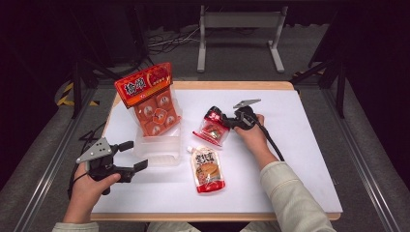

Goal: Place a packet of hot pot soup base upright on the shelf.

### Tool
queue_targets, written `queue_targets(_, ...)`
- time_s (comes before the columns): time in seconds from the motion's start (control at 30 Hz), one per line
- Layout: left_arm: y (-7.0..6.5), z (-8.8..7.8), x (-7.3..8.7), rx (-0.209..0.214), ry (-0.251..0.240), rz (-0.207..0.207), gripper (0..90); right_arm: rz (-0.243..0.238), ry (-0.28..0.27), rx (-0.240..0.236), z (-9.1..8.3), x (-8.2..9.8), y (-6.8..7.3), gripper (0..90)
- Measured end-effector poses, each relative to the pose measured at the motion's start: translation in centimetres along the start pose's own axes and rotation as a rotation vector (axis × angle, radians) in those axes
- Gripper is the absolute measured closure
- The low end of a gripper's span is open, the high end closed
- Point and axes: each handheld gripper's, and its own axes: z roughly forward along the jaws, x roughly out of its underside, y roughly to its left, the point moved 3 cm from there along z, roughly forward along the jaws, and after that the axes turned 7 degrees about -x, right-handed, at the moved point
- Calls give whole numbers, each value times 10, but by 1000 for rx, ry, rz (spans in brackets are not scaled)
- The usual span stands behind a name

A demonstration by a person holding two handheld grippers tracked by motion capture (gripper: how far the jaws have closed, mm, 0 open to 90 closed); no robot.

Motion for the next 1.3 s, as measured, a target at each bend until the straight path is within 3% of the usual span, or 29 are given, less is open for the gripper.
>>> queue_targets(0.13, 0, 2, 0, -12, 9, -14, 124, -2, -13, 6, -4, -1, 3, 855)
queue_targets(0.23, 6, 4, 4, -67, 46, -55, 125, 12, -41, -3, -8, -2, 4, 875)
queue_targets(0.33, 7, 5, 6, -51, 36, -81, 119, 8, -79, -21, -17, -5, 7, 885)
queue_targets(0.7, -8, 16, -2, -43, -22, 13, 95, -63, -178, -71, -59, -21, 27, 898)
queue_targets(0.93, -15, 21, -7, -37, -38, 9, 52, -111, -213, -83, -80, -24, 36, 900)
queue_targets(1.17, -21, 27, -6, 0, -11, 25, 78, -179, -228, -85, -105, -23, 44, 900)
queue_targets(1.3, -27, 29, -8, 7, 13, 39, 104, -205, -234, -116, -119, -22, 51, 900)
